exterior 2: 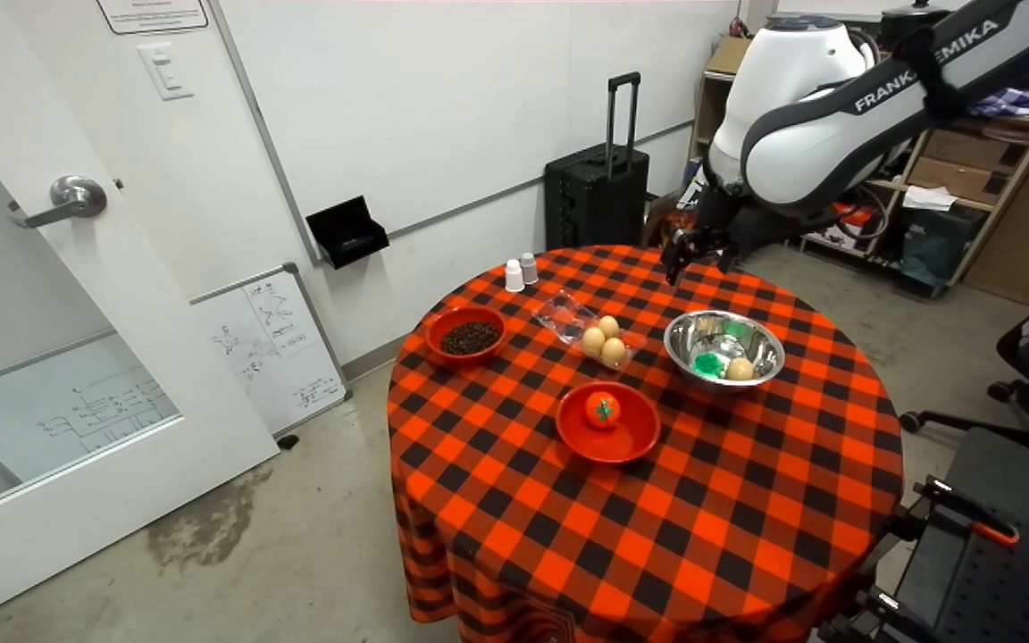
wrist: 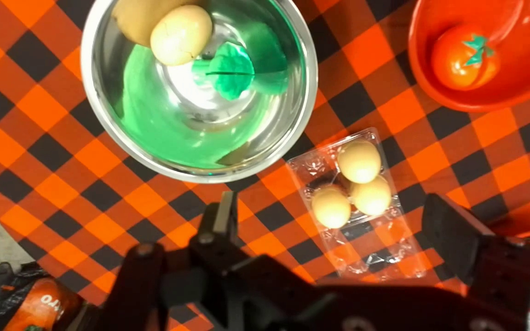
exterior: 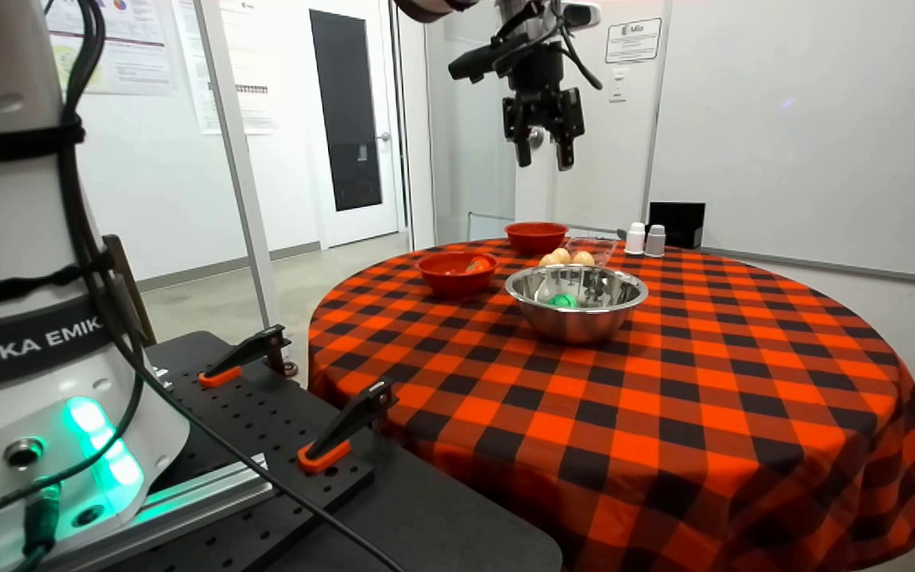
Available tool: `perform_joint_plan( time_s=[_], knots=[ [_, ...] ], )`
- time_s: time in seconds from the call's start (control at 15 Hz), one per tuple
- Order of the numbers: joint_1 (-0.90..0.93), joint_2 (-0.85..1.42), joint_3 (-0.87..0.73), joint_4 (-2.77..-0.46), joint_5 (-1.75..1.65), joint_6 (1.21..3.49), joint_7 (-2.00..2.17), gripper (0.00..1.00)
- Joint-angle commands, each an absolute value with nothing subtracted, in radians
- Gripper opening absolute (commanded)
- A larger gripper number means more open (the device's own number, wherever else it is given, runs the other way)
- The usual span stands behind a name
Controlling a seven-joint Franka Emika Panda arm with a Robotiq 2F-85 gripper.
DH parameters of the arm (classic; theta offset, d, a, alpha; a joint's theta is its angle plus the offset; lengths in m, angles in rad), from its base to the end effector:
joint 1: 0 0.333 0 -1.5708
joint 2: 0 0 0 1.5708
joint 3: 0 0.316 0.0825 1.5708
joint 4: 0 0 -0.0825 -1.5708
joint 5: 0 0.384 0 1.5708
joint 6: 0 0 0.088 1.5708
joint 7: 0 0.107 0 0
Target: Pick up an egg and the toys from the orange bowl and put them in the silver dish.
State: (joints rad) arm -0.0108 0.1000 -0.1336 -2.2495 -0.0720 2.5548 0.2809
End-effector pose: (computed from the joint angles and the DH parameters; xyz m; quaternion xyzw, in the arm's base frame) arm 0.5473 -0.0781 0.3418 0.9775 -0.1816 0.1044 0.0224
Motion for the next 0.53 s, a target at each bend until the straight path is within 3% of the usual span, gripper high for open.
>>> perform_joint_plan(
  time_s=[0.0,0.47],
  knots=[
    [-0.023,0.016,-0.094,-2.265,-0.029,2.467,0.202,1.0],
    [0.005,0.061,-0.023,-2.212,-0.042,2.369,0.158,1.0]
  ],
)
